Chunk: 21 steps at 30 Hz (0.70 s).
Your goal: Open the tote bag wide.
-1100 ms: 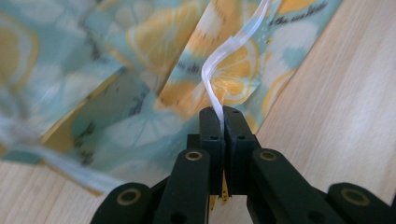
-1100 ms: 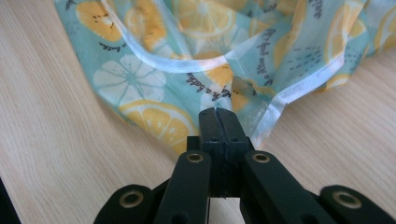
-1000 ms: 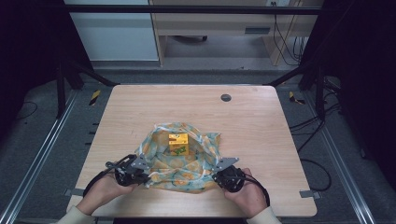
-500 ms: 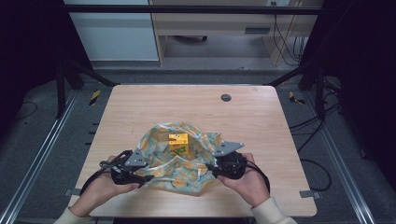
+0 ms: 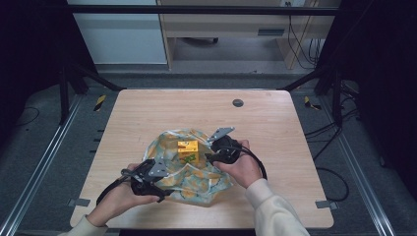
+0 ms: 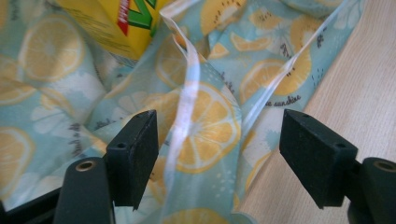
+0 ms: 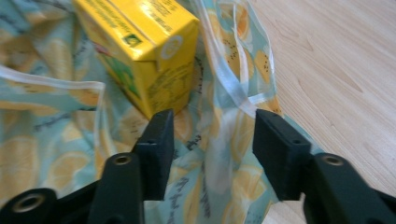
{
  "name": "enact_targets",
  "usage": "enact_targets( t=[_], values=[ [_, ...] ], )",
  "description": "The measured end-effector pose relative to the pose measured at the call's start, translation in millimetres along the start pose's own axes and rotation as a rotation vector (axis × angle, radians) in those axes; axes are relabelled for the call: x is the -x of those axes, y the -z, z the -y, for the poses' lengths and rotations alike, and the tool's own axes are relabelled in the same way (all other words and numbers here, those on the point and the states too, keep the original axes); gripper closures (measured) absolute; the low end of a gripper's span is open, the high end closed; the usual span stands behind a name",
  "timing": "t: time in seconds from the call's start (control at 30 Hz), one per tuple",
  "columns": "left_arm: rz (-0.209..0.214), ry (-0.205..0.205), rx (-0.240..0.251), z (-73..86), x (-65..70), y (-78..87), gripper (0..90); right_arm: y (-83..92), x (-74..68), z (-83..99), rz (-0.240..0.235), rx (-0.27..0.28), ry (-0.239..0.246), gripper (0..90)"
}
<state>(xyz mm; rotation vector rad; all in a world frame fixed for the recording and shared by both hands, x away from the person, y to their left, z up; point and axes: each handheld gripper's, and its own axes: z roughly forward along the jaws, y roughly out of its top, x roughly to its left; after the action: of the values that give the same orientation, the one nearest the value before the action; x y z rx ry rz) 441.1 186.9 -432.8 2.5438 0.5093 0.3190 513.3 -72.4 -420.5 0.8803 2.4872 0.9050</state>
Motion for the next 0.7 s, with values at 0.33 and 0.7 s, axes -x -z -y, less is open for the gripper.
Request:
enact_targets(
  t=[0.33,0.7],
  values=[
    [0.025,-0.032,-0.046,4.0,4.5,-17.8,29.9,-10.8,24.1,-18.2,-0.010,0.048,-0.069,89.9],
    [0.014,-0.056,-0.031,-1.2,5.8,-25.2,66.5,2.2,51.0,-43.3,0.008,0.139,-0.144,90.0]
  ],
)
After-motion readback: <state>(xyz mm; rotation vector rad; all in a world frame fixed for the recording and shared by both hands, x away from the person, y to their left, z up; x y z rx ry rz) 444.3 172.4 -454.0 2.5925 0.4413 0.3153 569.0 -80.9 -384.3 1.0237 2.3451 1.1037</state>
